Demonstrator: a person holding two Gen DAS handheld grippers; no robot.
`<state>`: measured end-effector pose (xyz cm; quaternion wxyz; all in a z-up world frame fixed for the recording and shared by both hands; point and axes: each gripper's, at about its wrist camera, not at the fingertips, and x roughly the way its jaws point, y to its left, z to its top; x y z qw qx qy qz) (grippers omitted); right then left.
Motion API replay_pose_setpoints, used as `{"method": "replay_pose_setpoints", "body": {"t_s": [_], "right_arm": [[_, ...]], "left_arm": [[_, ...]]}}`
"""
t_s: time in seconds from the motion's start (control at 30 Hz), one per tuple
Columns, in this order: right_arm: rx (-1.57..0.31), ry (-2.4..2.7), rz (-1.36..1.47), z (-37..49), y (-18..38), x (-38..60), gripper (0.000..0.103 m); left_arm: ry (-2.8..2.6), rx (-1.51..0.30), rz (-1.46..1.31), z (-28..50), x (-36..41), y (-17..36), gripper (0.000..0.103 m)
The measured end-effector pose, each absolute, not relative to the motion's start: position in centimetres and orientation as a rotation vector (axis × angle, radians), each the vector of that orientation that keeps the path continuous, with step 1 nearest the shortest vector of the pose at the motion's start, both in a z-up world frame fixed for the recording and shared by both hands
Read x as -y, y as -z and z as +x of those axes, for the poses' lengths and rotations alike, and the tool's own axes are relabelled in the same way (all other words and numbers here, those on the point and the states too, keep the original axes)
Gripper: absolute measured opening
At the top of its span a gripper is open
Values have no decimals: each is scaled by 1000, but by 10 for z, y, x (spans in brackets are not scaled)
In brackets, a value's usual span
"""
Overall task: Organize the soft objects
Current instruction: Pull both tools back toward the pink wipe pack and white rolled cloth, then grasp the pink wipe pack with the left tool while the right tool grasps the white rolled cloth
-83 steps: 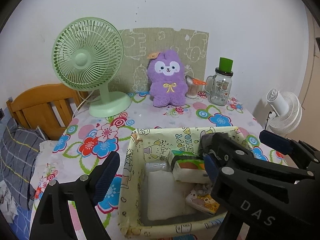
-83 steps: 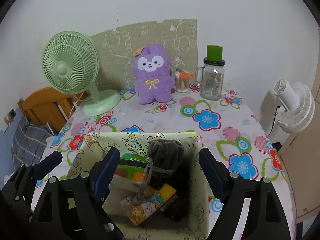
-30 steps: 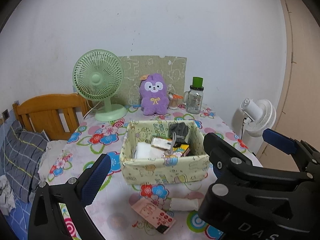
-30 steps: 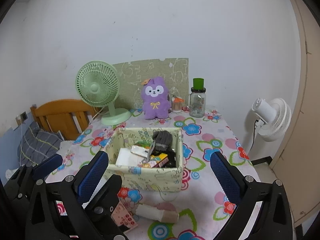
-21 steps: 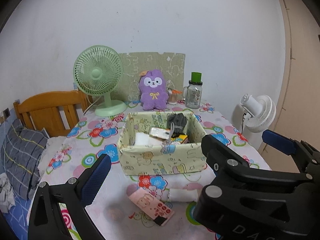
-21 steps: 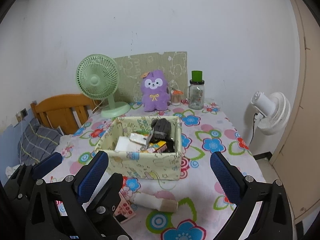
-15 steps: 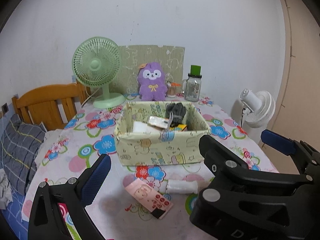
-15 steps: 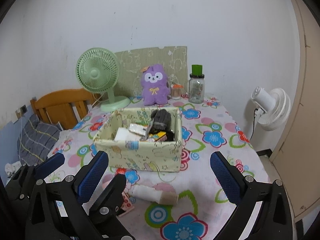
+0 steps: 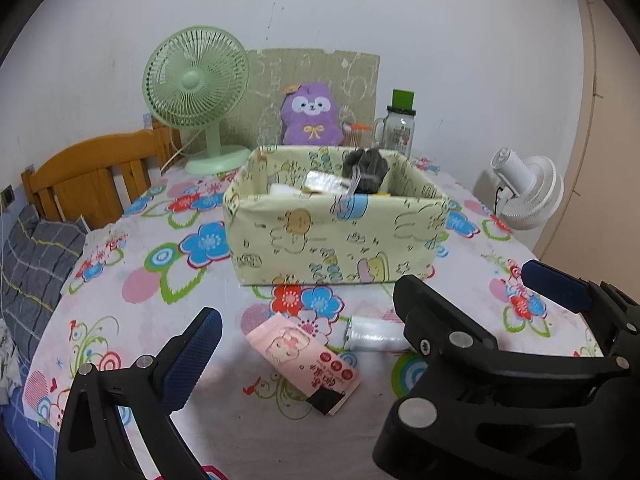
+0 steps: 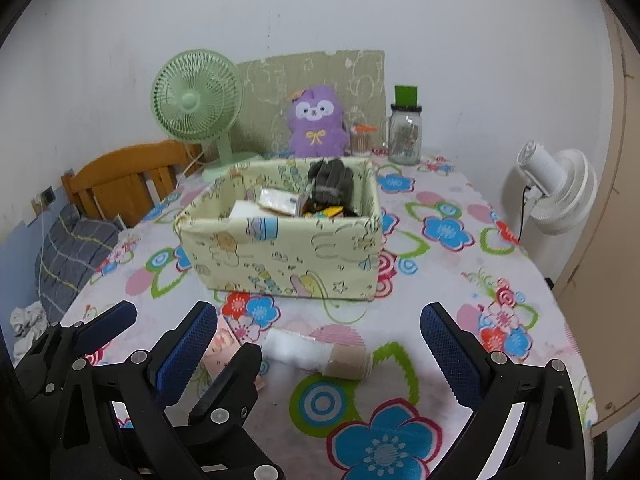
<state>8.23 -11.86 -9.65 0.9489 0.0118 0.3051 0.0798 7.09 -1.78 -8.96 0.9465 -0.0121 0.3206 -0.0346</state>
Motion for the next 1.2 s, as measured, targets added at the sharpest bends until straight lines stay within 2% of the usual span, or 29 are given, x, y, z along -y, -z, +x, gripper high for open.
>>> {"method": "replay_pose_setpoints", "body": {"t_s": [1.03, 1.2], "right_arm": [[-867, -170, 12, 135, 170, 108, 102], [-877, -160, 1, 140, 173, 106, 89]], "left_arm": [[45, -873, -12, 106, 14, 153, 102], [41, -884, -6, 110, 14, 156, 102]]}}
